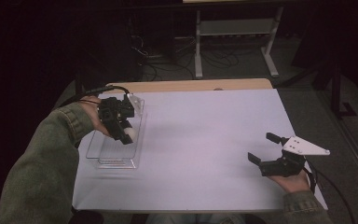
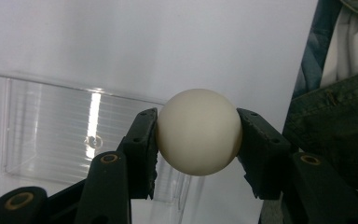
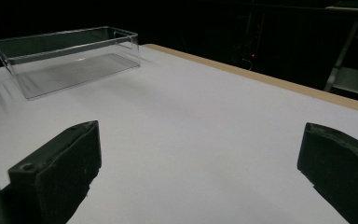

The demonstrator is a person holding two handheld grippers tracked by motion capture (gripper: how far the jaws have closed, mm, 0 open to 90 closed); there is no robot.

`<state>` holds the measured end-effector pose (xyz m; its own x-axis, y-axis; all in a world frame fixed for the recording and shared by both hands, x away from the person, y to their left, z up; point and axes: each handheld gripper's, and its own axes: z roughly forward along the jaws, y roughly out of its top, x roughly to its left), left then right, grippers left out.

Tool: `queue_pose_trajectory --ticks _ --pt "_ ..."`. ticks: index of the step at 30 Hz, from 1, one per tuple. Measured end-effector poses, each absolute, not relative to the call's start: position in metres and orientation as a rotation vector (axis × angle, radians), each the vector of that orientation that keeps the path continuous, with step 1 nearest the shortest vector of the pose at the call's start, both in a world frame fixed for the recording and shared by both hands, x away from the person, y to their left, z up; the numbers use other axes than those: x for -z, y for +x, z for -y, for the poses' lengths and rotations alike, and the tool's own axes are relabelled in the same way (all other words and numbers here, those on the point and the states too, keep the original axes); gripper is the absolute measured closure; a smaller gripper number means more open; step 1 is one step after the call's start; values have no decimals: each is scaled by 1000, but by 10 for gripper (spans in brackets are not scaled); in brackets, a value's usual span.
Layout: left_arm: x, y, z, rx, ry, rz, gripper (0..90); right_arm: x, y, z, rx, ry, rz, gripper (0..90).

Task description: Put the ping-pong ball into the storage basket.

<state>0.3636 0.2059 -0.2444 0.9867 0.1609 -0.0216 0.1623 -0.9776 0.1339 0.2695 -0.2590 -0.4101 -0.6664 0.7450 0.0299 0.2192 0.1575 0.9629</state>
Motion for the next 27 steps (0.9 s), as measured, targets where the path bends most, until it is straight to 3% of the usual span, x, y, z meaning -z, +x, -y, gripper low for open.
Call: queue_pose_trajectory --ticks 27 --pt "252 370 -240 -21 2963 -365 510 410 269 259 -1526 914 -1983 0"
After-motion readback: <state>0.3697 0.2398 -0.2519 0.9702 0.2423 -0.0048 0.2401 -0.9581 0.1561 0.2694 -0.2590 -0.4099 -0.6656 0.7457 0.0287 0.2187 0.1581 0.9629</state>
